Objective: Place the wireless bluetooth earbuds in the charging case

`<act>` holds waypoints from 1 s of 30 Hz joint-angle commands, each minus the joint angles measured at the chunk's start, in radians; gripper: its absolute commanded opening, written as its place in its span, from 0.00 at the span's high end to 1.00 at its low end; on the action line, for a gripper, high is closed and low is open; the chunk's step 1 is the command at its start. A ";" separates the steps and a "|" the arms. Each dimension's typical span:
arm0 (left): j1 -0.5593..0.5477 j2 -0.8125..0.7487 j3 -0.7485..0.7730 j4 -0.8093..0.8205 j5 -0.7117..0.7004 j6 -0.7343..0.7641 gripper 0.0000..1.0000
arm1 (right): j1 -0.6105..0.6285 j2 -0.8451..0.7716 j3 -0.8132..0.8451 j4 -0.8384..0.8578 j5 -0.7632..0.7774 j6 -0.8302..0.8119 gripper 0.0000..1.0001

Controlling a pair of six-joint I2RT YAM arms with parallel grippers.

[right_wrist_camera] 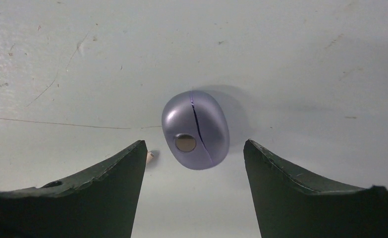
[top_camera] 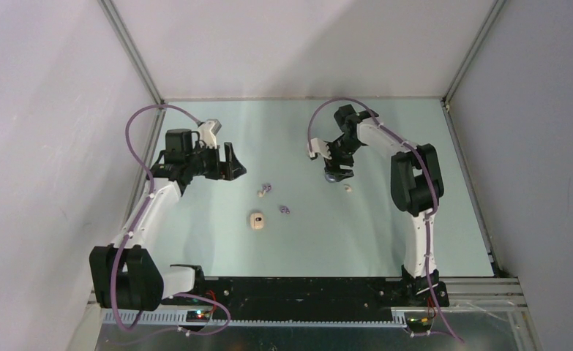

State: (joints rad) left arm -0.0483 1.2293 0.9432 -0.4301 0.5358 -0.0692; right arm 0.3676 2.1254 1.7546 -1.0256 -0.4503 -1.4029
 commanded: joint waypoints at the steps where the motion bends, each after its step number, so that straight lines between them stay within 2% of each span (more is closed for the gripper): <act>1: 0.000 -0.016 0.008 0.003 0.041 0.027 0.14 | 0.001 0.030 0.032 -0.024 0.016 -0.056 0.23; 18: 0.000 0.031 0.067 -0.020 0.006 0.001 0.14 | 0.005 0.019 -0.084 0.094 0.040 -0.047 0.31; 22: -0.001 0.056 0.097 -0.022 0.003 -0.009 0.14 | 0.010 0.011 -0.102 0.126 0.049 -0.027 0.41; 25: -0.003 0.074 0.118 -0.022 0.007 -0.009 0.15 | 0.011 -0.006 -0.105 0.145 0.051 0.001 0.52; 28: -0.011 0.092 0.140 -0.003 0.012 -0.007 0.15 | 0.012 -0.082 -0.138 0.211 0.039 0.076 0.60; 30: -0.024 0.106 0.169 0.029 0.009 -0.019 0.16 | 0.019 -0.155 -0.161 0.272 0.013 0.159 0.61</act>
State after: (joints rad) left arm -0.0532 1.3159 1.0401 -0.4561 0.5442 -0.0723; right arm 0.3733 2.1265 1.6245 -0.8761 -0.4030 -1.3766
